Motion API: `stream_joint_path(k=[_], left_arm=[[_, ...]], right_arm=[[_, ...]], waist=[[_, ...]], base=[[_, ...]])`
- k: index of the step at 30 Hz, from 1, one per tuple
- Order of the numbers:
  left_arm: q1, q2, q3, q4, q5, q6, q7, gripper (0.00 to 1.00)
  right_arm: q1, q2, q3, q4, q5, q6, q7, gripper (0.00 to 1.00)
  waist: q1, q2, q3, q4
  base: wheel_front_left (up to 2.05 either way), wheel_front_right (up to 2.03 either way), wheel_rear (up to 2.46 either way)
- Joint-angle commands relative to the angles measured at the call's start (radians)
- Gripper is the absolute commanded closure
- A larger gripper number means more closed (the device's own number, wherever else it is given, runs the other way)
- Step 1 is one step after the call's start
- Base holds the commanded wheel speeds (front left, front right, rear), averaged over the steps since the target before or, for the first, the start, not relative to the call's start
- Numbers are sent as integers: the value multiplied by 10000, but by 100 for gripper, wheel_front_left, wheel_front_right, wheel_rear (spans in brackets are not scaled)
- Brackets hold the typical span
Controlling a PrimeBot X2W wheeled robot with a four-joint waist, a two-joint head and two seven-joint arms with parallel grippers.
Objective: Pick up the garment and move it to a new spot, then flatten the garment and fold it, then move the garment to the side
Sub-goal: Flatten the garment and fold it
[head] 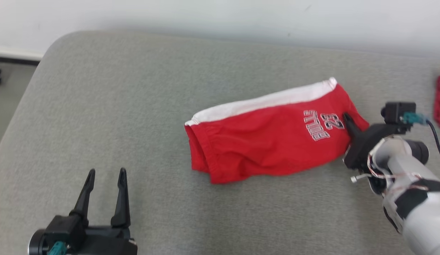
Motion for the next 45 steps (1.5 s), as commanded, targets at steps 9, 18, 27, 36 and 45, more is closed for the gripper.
stream_joint_path(k=[9, 18, 27, 36, 45], left_arm=[[713, 135, 127, -105, 148, 11, -26, 0], [813, 179, 120, -130, 82, 12, -26, 0], [870, 99, 335, -364, 350, 12, -26, 0], [665, 14, 233, -338, 477, 12, -26, 0], [581, -41, 243, -303, 407, 12, -26, 0]], right_arm=[[2875, -1013, -221, -2414, 1230, -26, -147, 100], [5208, -1149, -1508, -4044, 1040, -26, 43, 31], [5029, -780, -3301, -4741, -1075, -26, 908, 0], [4632, -414, -4412, -4416, -2830, -26, 2357, 0], [4564, 144, -5174, -3584, -3813, -26, 2879, 0]], waist=[[0, 1, -718, -1098], [0, 1, -763, -1296], [0, 1, -785, -1336], [0, 1, -677, -961], [0, 1, -472, -681]], base=[[0, 0, 0], [0, 0, 0], [0, 0, 0], [0, 0, 0], [0, 0, 0]])
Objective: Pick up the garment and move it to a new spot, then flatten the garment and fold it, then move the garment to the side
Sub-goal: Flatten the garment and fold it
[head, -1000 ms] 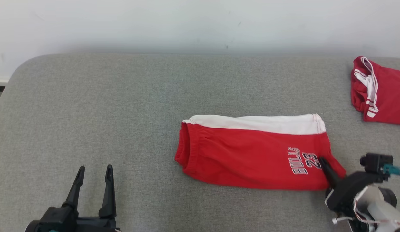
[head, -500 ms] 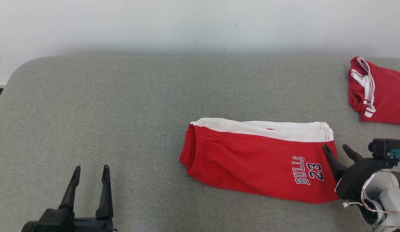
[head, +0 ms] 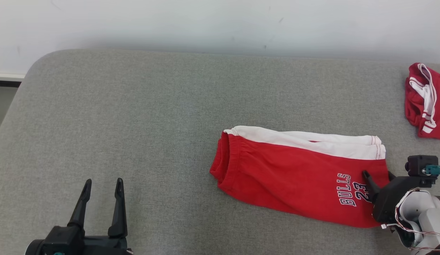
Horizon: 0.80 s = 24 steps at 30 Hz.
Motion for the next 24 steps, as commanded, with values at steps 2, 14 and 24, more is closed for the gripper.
stream_joint_path(k=[2, 14, 24], left_arm=[[-60, -26, 65, 10, -11, 12, -26, 0], [71, -52, 206, 62, 44, 14, -26, 0], [329, -33, 297, 41, 100, 14, -26, 0]], right_arm=[[36, 232, -67, 186, -155, -26, 24, 0], [-167, 239, -188, 614, 19, -31, 277, 100], [-262, -464, -351, 854, 37, -28, -155, 100]], waist=[[0, -1, 45, 70], [0, -1, -99, -62], [0, -1, -451, -256]], base=[[0, 0, 0], [0, 0, 0], [0, 0, 0]])
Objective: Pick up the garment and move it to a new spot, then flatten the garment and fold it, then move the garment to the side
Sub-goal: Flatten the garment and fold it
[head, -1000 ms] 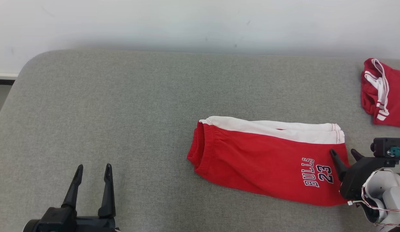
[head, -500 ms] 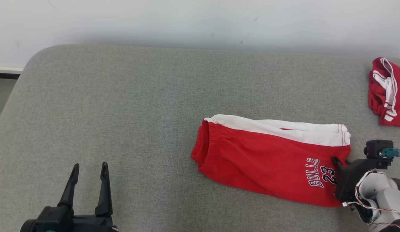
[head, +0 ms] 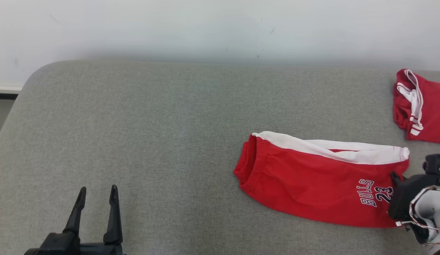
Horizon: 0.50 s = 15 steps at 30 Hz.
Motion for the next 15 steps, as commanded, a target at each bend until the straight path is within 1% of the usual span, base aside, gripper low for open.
stream_joint_path(k=[1, 4, 6, 7, 9, 15], left_arm=[[184, 7, 67, -27, 68, 12, -26, 0], [323, 40, 150, -38, 63, 12, -26, 0], [428, 43, 177, -57, 95, 12, -26, 0], [428, 43, 177, -57, 95, 12, -26, 0], [505, 20, 200, -106, 132, 12, -26, 0], [407, -24, 105, -32, 150, 12, -26, 0]], right_arm=[[21, 96, 105, -206, 98, -30, -59, 100], [17, 221, 294, -779, 401, -30, -30, 100], [-16, 419, 498, -1257, 627, -30, 70, 100], [-16, 419, 498, -1257, 627, -30, 70, 100], [-4, 562, 703, -1811, 791, -30, 226, 100], [117, 1253, 1222, -3282, 1315, -30, 958, 100]], waist=[[0, 0, -116, -125], [0, 0, -191, -270], [0, 0, -230, -362], [0, 0, -230, -362], [0, 0, -259, -426], [0, 0, -251, -450]], base=[[0, 0, 0], [0, 0, 0], [0, 0, 0], [0, 0, 0], [0, 0, 0], [0, 0, 0]])
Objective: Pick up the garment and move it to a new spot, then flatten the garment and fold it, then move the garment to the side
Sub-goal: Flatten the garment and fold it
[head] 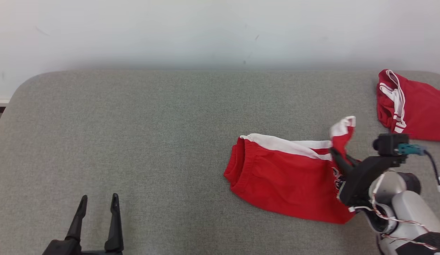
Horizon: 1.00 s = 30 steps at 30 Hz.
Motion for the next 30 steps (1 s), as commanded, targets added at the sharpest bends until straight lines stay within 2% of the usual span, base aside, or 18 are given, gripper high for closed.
stream_joint_path(k=[1, 7, 13, 23, 30], left_arm=[[-38, -31, -31, 20, 64, 10, -26, 0], [-242, -85, -327, 128, 22, 10, -26, 0], [-388, -128, -557, 254, -76, 12, -26, 0], [-590, -181, -876, 449, -197, 12, -26, 0], [-716, -199, -1027, 597, -264, 12, -26, 0]], right_arm=[[81, 124, 78, -115, 39, -30, 56, 100], [-110, 670, 738, -713, 135, -30, 466, 100], [-423, 1295, 1229, -631, 116, -30, 543, 100], [-1082, 2145, 1607, 376, -190, -30, 306, 100], [-1386, 2394, 1771, 1384, -433, -30, -50, 100]], waist=[[1, 0, 12, 38], [1, 0, 43, 267], [1, 0, 133, 555], [1, 0, 288, 933], [1, 0, 358, 1067]], base=[[0, 0, 0], [0, 0, 0], [0, 0, 0], [0, 0, 0], [0, 0, 0]])
